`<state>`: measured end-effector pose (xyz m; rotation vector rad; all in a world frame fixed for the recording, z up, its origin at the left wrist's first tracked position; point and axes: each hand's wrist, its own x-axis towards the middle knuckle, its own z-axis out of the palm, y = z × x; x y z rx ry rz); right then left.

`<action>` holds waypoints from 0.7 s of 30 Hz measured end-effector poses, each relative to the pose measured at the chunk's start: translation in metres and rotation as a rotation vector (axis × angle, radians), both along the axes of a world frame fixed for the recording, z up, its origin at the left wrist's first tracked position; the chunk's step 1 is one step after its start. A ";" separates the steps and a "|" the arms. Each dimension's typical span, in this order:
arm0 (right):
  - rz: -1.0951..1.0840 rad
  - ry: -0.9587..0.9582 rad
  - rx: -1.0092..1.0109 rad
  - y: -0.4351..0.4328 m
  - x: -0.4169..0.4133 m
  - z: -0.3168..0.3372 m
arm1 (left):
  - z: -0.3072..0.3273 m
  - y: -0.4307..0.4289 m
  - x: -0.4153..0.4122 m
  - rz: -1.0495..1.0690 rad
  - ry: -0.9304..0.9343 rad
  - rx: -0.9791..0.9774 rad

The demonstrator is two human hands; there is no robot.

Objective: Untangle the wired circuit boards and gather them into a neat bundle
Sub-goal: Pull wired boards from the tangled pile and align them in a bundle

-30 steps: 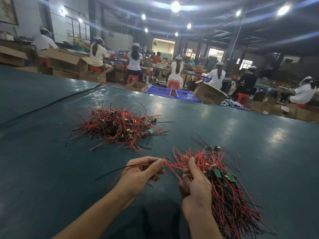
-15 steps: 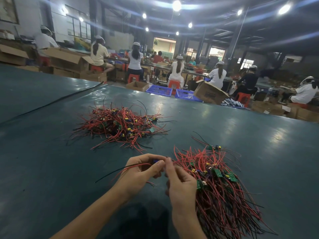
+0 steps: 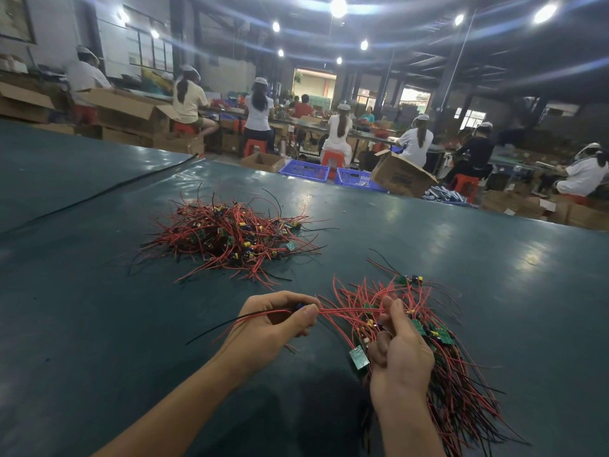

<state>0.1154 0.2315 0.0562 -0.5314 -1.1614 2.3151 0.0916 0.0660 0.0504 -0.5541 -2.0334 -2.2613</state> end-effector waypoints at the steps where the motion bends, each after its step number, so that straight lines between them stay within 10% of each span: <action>1: 0.017 -0.007 0.030 -0.002 0.000 0.000 | -0.001 0.000 -0.001 0.039 -0.003 0.032; 10: 0.326 -0.036 0.453 -0.051 0.010 -0.007 | -0.014 0.008 0.000 0.207 0.229 -0.193; 21: 0.182 -0.083 0.047 -0.020 0.004 0.005 | -0.017 0.003 0.008 0.050 0.924 -0.725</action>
